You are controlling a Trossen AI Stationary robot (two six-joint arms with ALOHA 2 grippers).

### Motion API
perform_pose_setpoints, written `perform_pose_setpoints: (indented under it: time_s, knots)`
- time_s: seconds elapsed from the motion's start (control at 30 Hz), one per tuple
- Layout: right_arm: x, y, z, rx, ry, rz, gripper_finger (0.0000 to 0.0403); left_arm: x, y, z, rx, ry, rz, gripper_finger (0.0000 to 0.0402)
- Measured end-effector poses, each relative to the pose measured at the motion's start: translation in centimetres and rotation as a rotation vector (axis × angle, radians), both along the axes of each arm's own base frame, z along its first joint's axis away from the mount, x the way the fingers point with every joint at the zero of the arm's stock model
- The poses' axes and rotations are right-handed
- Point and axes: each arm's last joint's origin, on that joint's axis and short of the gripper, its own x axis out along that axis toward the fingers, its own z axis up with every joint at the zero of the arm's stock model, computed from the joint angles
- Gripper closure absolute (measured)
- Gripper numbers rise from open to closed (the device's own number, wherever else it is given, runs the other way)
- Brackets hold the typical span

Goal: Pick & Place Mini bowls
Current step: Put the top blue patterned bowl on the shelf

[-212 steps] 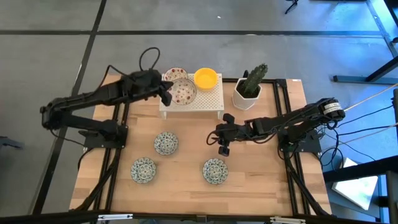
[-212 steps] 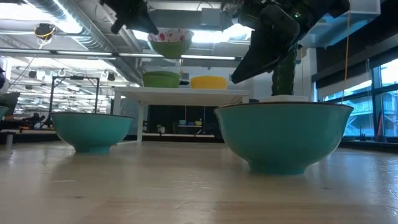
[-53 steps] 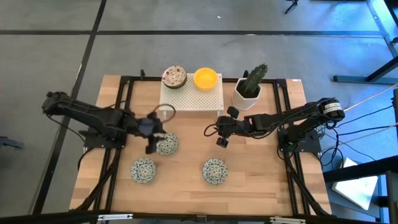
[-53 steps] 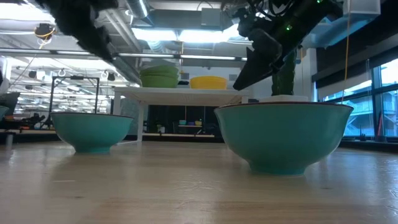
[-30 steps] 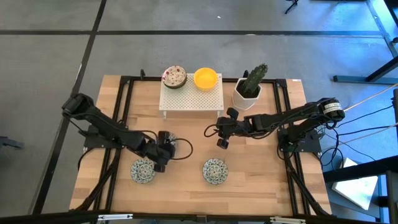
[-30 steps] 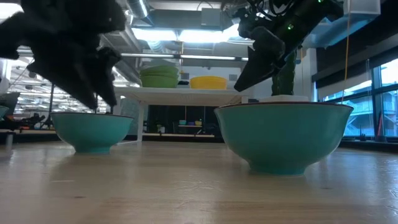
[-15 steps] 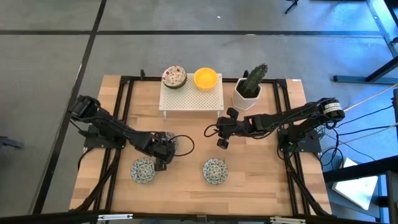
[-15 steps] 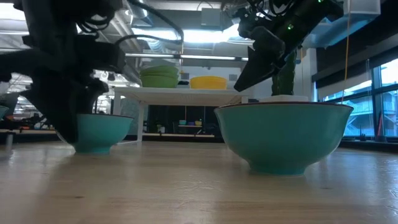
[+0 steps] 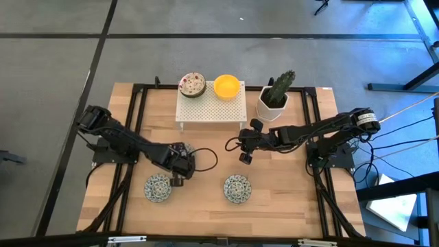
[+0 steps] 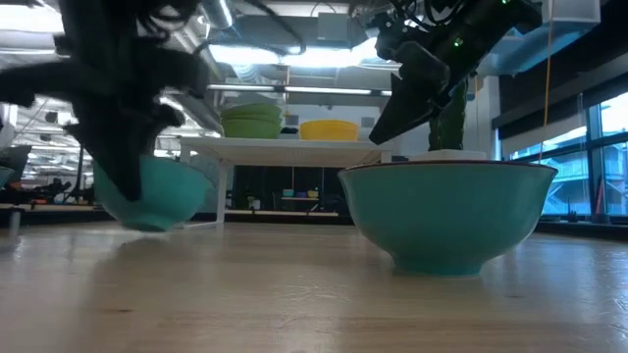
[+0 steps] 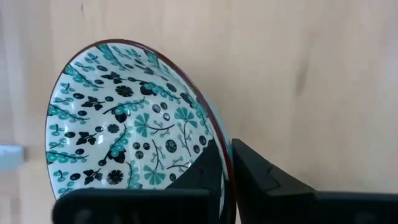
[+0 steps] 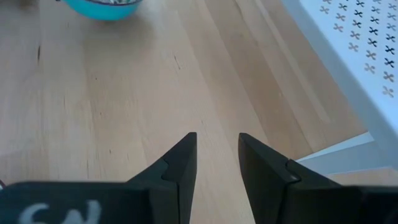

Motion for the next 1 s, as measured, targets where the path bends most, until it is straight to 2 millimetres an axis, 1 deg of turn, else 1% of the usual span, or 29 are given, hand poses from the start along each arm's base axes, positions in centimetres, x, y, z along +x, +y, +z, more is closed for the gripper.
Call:
perform_pose_setpoints:
  time_s: [0.1, 0.2, 0.3, 0.4, 0.57, 0.63, 0.7, 0.87, 1.0]
  knots:
    - [0.0, 0.0, 0.0, 0.004, 0.001, 0.004, 0.0285, 0.7, -0.7, 1.3, -0.001, -0.034, -0.065, 0.0385]
    - [0.0, 0.0, 0.0, 0.005, 0.005, 0.005, 0.0285, 1.0, -1.0, 2.5, 0.021, -0.029, -0.104, 0.0388]
    - [0.0, 0.0, 0.0, 0.004, 0.005, 0.005, 0.0285, 1.3, -1.4, 4.4, 0.034, -0.027, -0.135, 0.0387]
    - [0.0, 0.0, 0.0, 0.003, 0.006, 0.007, 0.0285, 1.5, -1.3, 6.3, 0.087, -0.012, -0.156, 0.0387]
    - [-0.1, 0.0, -0.1, 0.004, 0.010, 0.007, 0.0285, 2.5, -0.5, 9.7, 0.182, -0.059, -0.207, 0.0387]
    - [-0.1, 0.0, -0.1, 0.004, 0.010, 0.007, 0.0285, 3.2, 0.2, 10.9, 0.213, -0.100, -0.216, 0.0387]
    - [-0.1, 0.0, -0.1, 0.004, 0.010, 0.007, 0.0285, 3.8, 1.1, 11.6, 0.243, -0.136, -0.213, 0.0387]
    - [0.0, 0.0, -0.1, 0.003, 0.010, 0.008, 0.0285, 5.2, 4.2, 11.9, 0.278, -0.164, -0.241, 0.0387]
    - [0.0, 0.0, 0.0, -0.001, 0.003, 0.012, 0.0285, 5.8, 7.5, 12.0, 0.292, -0.164, -0.223, 0.0386]
